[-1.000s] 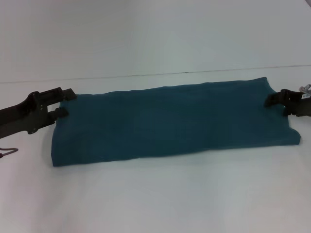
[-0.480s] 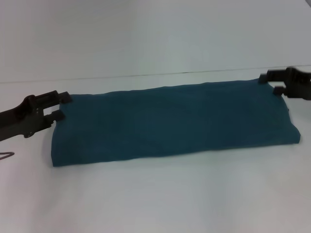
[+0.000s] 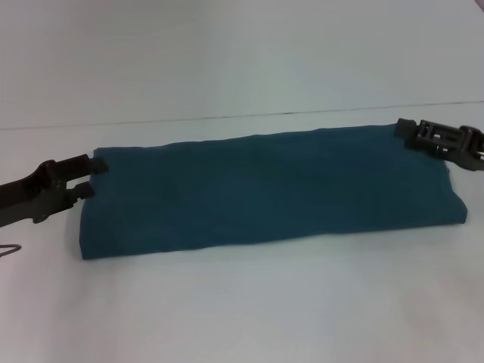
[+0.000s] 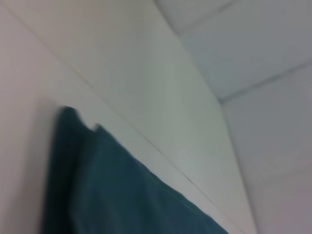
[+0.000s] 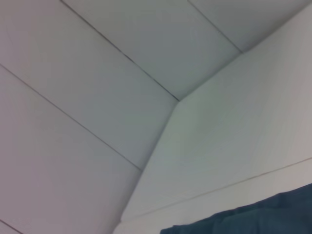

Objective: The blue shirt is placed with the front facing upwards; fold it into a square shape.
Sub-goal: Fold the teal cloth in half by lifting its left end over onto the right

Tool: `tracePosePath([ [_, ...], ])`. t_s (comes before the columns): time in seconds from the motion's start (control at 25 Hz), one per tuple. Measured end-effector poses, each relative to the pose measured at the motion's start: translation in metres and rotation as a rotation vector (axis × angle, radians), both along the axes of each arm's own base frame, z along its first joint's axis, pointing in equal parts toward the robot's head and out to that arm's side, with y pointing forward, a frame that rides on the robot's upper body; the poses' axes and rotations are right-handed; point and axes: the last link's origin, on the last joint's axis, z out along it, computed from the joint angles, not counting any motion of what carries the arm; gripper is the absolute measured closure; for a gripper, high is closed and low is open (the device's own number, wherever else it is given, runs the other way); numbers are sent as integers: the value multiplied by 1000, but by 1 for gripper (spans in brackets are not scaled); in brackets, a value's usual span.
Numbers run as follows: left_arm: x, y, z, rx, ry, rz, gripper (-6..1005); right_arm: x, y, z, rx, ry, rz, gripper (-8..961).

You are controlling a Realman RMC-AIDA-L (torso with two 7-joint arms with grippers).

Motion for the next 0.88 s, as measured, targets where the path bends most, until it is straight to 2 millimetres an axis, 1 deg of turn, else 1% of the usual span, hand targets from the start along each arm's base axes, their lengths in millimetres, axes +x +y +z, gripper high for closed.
tracePosePath([
  [0.08,-6,7,-7,20,9,54,355,3,-4,-4,4,16,-1,253],
  [0.16,-8,13,-12,27,13,83,355,4,-6,-10,-3,31,-11,253],
  [0.36,-10,28,-32,29,53,159,355,5,-1,-20,-9,43,-35,253],
  [0.64,-18,27,-45,24,98,210,355,-2,5,-26,-13,46,-27,253],
  [0.88,-25,26,-51,18,159,230,356,-3,8,-29,-12,40,-34,253],
])
